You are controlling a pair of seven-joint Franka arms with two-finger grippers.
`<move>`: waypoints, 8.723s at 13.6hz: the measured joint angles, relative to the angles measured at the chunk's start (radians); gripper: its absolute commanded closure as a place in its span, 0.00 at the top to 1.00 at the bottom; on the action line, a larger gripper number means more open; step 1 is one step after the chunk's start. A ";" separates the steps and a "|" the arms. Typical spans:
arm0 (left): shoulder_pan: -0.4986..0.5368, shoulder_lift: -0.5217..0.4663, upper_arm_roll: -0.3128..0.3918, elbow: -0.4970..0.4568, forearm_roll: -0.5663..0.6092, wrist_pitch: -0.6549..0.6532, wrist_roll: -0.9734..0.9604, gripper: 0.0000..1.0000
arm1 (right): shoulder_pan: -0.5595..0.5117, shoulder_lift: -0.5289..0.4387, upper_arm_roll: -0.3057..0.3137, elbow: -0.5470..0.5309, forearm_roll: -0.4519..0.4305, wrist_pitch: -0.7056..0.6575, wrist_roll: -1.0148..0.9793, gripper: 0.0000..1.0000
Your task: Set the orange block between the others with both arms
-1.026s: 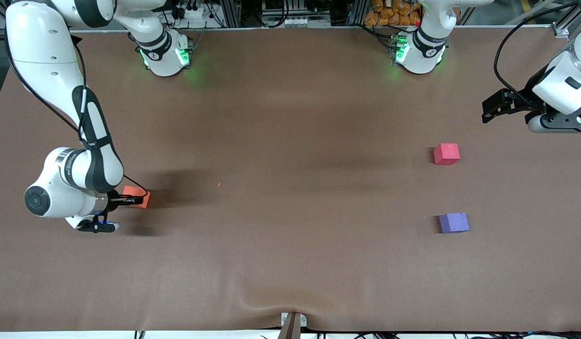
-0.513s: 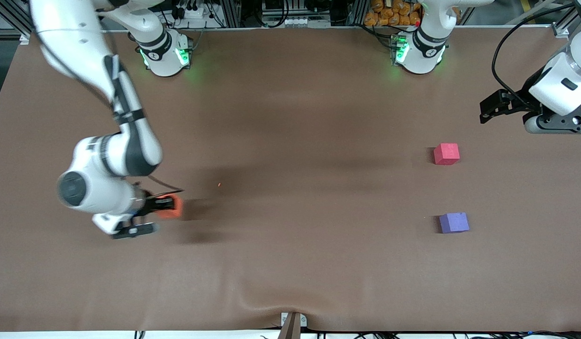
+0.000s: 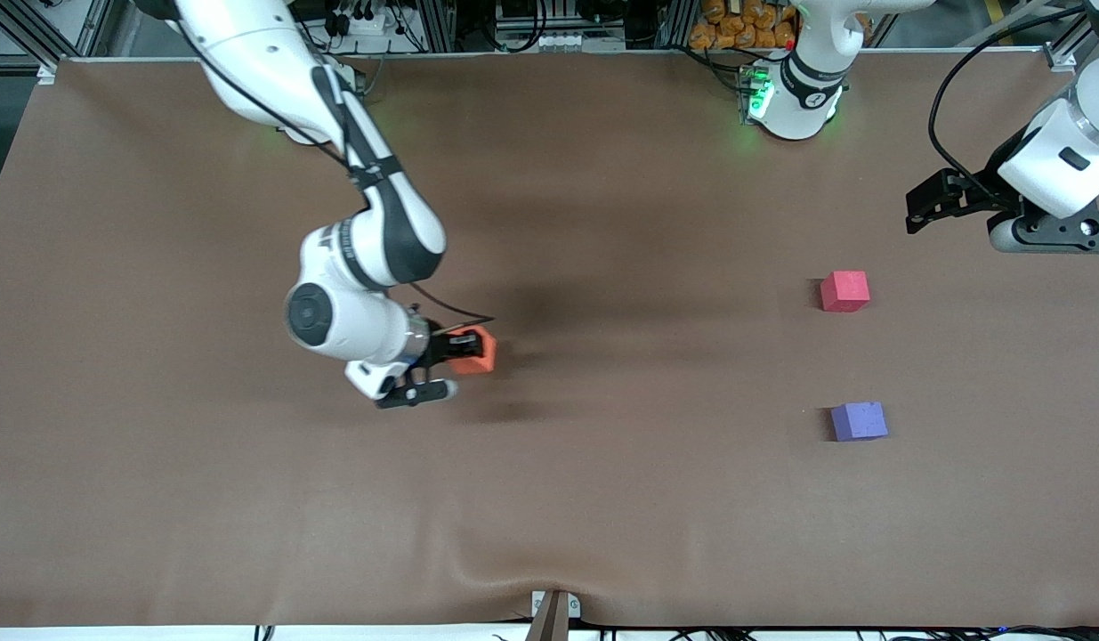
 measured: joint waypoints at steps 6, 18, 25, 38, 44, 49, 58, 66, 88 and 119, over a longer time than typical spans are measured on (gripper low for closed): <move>0.001 0.000 0.001 0.000 0.000 0.014 0.000 1.00 | 0.165 0.081 0.001 0.021 0.028 0.122 0.244 0.56; 0.010 0.000 0.002 0.004 0.000 0.014 0.000 1.00 | 0.222 0.146 -0.001 0.067 0.037 0.193 0.283 1.00; 0.014 0.000 0.007 0.008 0.000 0.017 0.000 1.00 | 0.144 0.025 -0.032 0.118 -0.057 -0.030 0.282 1.00; -0.442 0.522 -0.079 0.095 0.020 0.433 -0.328 1.00 | -0.524 -0.500 0.248 0.214 -0.594 -0.822 0.081 1.00; -0.554 0.732 -0.073 0.185 0.046 0.609 -0.434 1.00 | -0.609 -0.556 0.151 0.214 -0.601 -0.907 -0.101 1.00; -0.611 0.812 -0.061 0.192 0.046 0.680 -0.474 1.00 | -0.612 -0.556 0.045 0.213 -0.601 -0.917 -0.230 1.00; -0.641 0.866 -0.058 0.193 0.068 0.705 -0.492 0.00 | -0.598 -0.556 0.050 0.211 -0.601 -0.915 -0.233 1.00; -0.469 0.649 -0.008 0.136 0.149 0.516 -0.531 0.00 | -0.598 -0.555 0.050 0.209 -0.601 -0.913 -0.233 1.00; 0.188 0.481 -0.029 -0.484 0.151 1.001 0.082 0.00 | -0.595 -0.554 0.063 0.209 -0.601 -0.912 -0.233 1.00; 0.186 0.218 -0.140 -0.023 0.151 0.311 0.024 1.00 | -0.565 -0.559 0.058 0.255 -0.601 -1.011 -0.233 1.00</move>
